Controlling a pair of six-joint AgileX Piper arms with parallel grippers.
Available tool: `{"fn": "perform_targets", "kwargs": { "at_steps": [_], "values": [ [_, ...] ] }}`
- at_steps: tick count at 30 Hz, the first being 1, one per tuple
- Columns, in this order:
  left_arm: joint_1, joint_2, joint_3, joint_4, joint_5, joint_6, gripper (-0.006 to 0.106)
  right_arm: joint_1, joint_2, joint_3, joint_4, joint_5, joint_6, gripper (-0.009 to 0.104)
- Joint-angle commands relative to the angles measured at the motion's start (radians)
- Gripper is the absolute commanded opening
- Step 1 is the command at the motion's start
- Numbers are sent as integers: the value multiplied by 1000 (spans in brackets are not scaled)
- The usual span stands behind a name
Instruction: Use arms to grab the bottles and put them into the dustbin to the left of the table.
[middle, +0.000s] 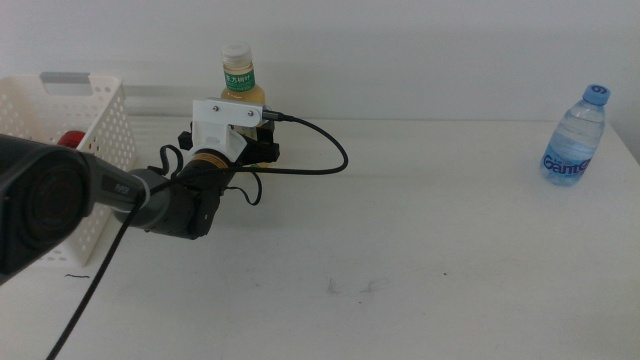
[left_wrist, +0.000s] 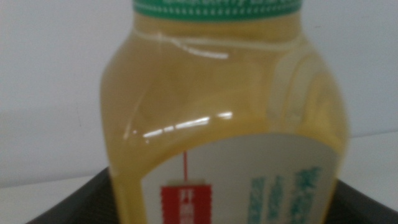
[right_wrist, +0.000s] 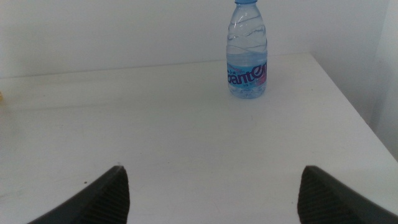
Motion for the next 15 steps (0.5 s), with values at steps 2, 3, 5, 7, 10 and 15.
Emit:
{"fn": "perform_targets", "kwargs": {
  "at_steps": [2,3,5,7,10,15],
  "values": [
    [1,29,-41,1,0,3,94,-9,-4,3,-9,-10,-3,90],
    [1,36,-51,1,-2,3,94,-9,-4,3,-9,-10,-3,90],
    [1,51,-61,1,-1,3,94,-9,-4,3,-9,-10,-3,90],
    [1,62,-71,-3,-1,3,94,-9,-4,3,-9,-10,-3,90],
    [1,76,-92,-23,-1,3,94,-9,-4,3,-9,-10,-3,90],
    [9,87,-103,-49,-29,3,87,-9,-4,3,-9,-10,-3,90]
  ]
}}
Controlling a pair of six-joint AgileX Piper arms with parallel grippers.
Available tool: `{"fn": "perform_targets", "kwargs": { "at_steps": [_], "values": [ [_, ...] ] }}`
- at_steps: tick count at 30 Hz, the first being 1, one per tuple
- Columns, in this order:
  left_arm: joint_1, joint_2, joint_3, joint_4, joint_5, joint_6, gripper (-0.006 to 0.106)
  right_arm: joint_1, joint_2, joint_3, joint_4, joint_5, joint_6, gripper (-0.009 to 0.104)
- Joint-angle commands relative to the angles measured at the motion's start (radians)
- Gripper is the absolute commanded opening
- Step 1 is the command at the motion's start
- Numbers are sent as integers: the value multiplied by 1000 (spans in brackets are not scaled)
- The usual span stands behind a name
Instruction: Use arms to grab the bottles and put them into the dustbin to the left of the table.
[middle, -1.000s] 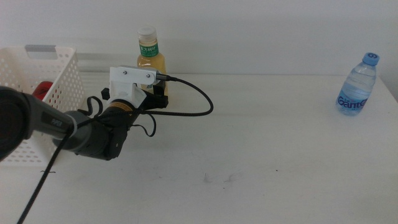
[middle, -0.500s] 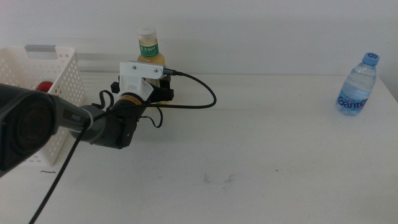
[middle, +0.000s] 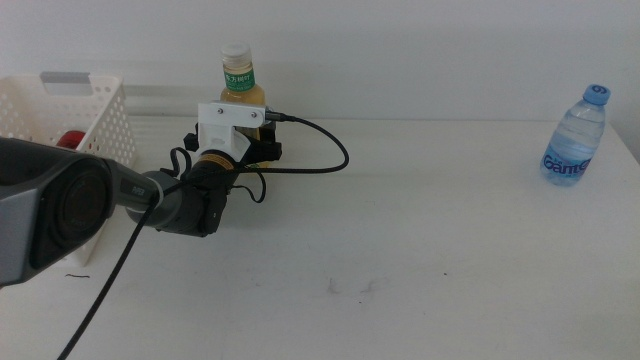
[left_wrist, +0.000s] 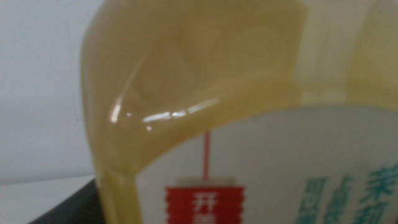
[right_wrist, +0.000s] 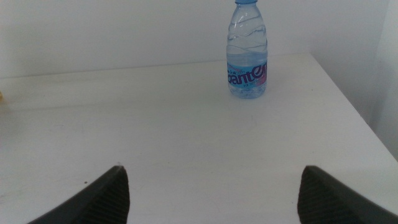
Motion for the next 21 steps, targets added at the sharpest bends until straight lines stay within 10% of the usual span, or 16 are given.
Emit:
{"fn": "perform_targets", "kwargs": {
  "at_steps": [1,9,21],
  "values": [
    [8,1,-6,-17,-26,2,82,-9,-4,3,-9,-10,-3,90],
    [8,-143,141,-26,-4,24,1,-9,-4,3,-9,-10,-3,90],
    [8,-702,389,-85,752,167,-2,-9,-4,3,-9,-10,-3,90]
  ]
}}
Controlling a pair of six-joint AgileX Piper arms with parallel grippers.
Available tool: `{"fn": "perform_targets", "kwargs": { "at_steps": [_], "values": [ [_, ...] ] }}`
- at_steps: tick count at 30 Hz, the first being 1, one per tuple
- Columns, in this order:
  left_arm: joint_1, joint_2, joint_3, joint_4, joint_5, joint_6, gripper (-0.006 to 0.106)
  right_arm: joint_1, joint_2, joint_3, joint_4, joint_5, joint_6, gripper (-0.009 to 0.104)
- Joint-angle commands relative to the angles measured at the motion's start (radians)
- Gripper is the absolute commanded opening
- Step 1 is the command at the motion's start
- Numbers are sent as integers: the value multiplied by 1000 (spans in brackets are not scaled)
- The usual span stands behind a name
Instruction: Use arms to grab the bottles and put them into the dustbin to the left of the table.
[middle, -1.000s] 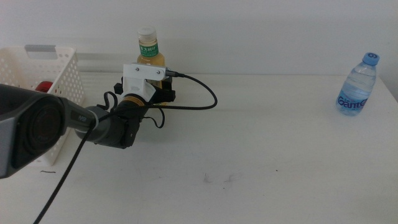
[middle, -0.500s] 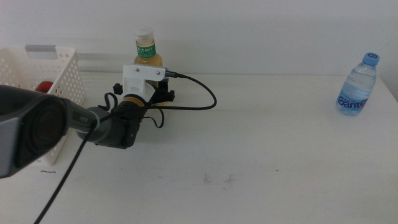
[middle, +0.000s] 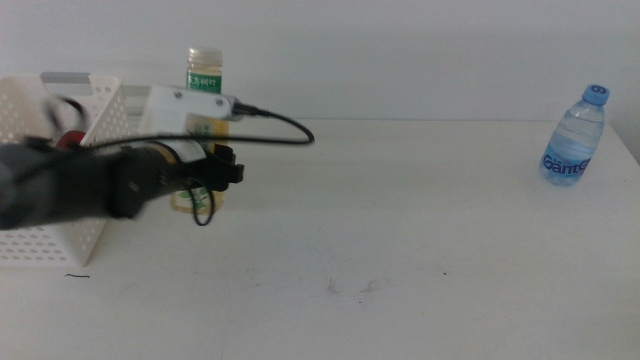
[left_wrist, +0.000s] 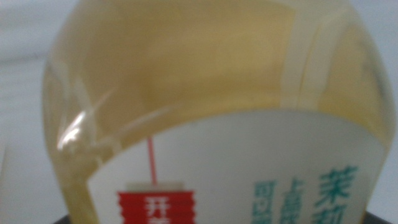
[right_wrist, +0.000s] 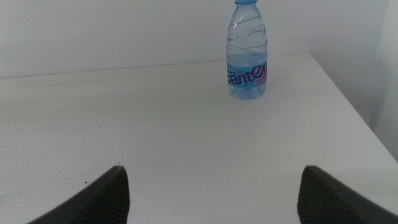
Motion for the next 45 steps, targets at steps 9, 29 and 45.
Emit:
{"fn": "perform_targets", "kwargs": {
  "at_steps": [9,29,45],
  "values": [
    [40,-374,-158,83,708,-40,-2,-9,-4,3,-9,-10,-3,90],
    [549,34,-778,97,1341,220,-2,-9,-4,3,-9,-10,-3,90],
    [549,210,-776,44,1249,317,22,-9,-4,3,-9,-10,-3,90]
  ]
}}
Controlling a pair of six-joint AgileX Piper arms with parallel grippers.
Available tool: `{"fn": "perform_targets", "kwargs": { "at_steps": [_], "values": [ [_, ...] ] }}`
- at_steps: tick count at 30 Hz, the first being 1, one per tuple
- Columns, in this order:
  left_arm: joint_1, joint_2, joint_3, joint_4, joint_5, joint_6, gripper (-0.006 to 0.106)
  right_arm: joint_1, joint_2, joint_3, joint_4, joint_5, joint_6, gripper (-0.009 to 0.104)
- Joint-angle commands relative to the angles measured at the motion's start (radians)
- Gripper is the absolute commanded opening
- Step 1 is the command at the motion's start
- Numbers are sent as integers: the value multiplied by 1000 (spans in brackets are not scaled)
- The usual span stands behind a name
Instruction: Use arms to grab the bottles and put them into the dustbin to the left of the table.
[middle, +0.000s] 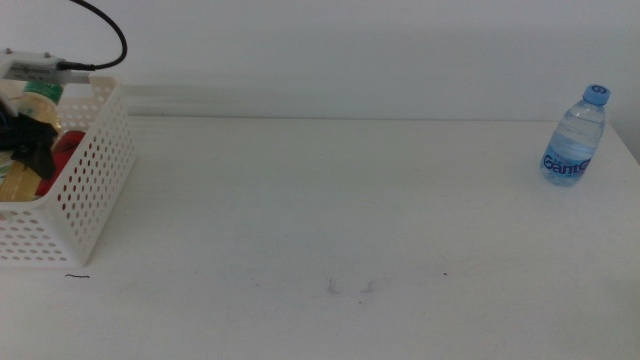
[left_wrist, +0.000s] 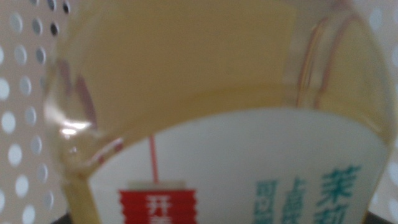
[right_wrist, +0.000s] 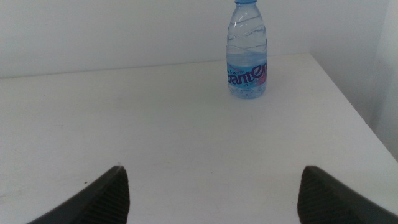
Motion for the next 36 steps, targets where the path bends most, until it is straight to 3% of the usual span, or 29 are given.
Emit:
{"fn": "perform_targets", "kwargs": {
  "at_steps": [1,7,11,19,21,25,27,30,36],
  "values": [
    [1,-6,-21,-36,-57,40,29,-9,-4,3,-9,-10,-3,90],
    [1,11,-21,-57,-62,22,73,-9,-4,3,-9,-10,-3,90],
    [-8,-28,-21,-87,-54,-8,94,-9,-4,3,-9,-10,-3,90],
    [-86,-246,-21,-117,35,-8,94,-9,-4,3,-9,-10,-3,90],
    [-118,-327,-21,-180,45,-8,94,-9,-4,3,-9,-10,-3,90],
    [-204,-481,-21,-392,75,16,94,-9,-4,3,-9,-10,-3,90],
    [-273,-548,-21,-442,81,32,94,-9,-4,3,-9,-10,-3,90],
    [-389,-641,-21,-448,81,32,94,-9,-4,3,-9,-10,-3,90],
    [-598,-718,-21,-378,81,32,94,-9,-4,3,-9,-10,-3,90]
  ]
}}
